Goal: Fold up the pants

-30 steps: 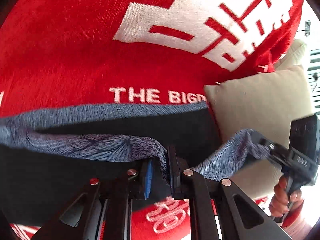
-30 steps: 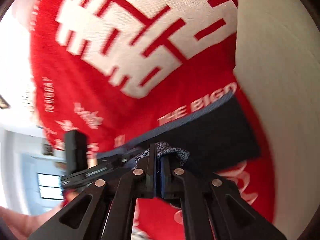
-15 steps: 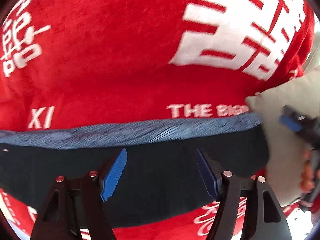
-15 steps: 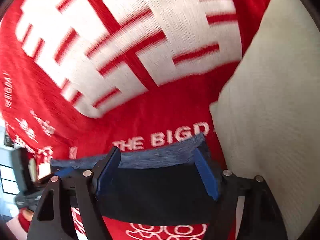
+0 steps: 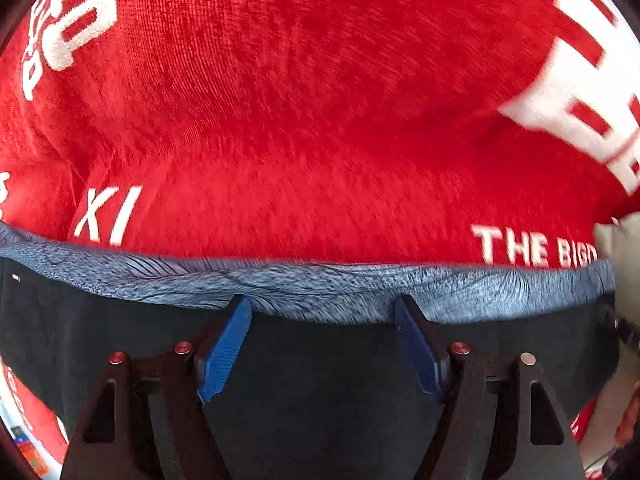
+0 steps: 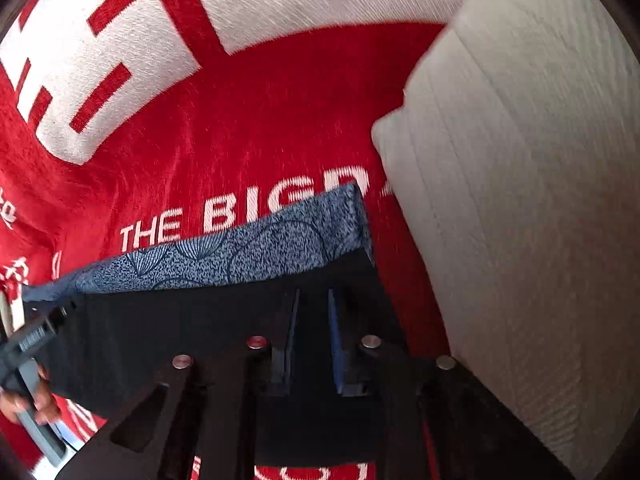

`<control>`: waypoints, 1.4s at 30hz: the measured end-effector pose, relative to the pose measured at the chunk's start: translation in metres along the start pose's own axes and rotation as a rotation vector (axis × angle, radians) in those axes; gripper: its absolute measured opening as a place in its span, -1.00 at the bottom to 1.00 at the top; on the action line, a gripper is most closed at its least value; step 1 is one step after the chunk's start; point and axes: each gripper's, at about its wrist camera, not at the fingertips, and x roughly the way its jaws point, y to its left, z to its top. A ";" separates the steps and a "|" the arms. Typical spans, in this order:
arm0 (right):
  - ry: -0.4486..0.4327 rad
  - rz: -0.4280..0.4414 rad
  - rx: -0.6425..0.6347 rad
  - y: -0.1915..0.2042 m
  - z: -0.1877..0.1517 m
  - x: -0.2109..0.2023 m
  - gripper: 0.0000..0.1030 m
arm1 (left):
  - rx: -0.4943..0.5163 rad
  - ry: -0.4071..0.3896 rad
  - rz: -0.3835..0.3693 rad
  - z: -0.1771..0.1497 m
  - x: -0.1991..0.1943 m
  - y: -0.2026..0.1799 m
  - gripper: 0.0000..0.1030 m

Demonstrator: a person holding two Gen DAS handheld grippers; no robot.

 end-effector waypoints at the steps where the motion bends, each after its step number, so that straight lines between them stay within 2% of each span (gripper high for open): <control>1: -0.005 -0.015 -0.016 0.003 0.000 -0.001 -0.73 | -0.017 -0.011 0.014 0.006 -0.002 0.006 0.46; 5: 0.000 0.011 0.014 -0.003 0.003 -0.008 -0.63 | -0.057 -0.032 0.084 0.016 -0.016 0.038 0.46; 7: 0.006 0.022 0.041 -0.005 0.001 -0.015 -0.45 | -0.052 -0.035 0.120 0.009 -0.028 0.057 0.46; 9: -0.003 0.036 0.048 -0.003 -0.004 -0.025 -0.05 | -0.042 -0.029 0.155 -0.003 -0.038 0.074 0.46; 10: -0.012 0.038 0.044 -0.002 -0.008 -0.030 -0.02 | -0.043 -0.025 0.169 -0.012 -0.042 0.084 0.46; 13: -0.013 0.050 0.018 0.011 -0.028 -0.042 -0.01 | -0.060 0.001 0.215 -0.036 -0.050 0.114 0.46; 20: 0.030 0.132 0.036 0.043 -0.079 -0.053 -0.01 | -0.102 0.013 0.240 -0.072 -0.063 0.173 0.46; 24: 0.055 0.260 0.038 0.085 -0.107 -0.055 -0.01 | -0.108 -0.008 0.226 -0.068 -0.057 0.204 0.46; 27: 0.088 0.397 0.054 0.127 -0.128 -0.050 -0.01 | -0.105 -0.017 0.197 -0.069 -0.057 0.227 0.46; 30: 0.109 0.532 0.086 0.177 -0.149 -0.036 -0.01 | -0.059 -0.015 0.190 -0.070 -0.056 0.245 0.46; 31: 0.117 0.574 0.100 0.191 -0.166 -0.035 -0.01 | -0.037 -0.023 0.193 -0.071 -0.055 0.250 0.46; 34: 0.142 0.661 0.127 0.243 -0.187 -0.012 -0.01 | -0.002 -0.031 0.188 -0.071 -0.050 0.270 0.46; 37: 0.168 0.716 0.156 0.283 -0.204 0.009 -0.01 | 0.014 -0.004 0.171 -0.074 -0.038 0.284 0.46; 39: 0.177 0.723 0.176 0.305 -0.212 0.027 -0.01 | 0.030 0.000 0.161 -0.077 -0.032 0.290 0.46; 42: 0.166 0.706 0.198 0.311 -0.216 0.036 -0.01 | 0.047 -0.002 0.144 -0.084 -0.026 0.294 0.46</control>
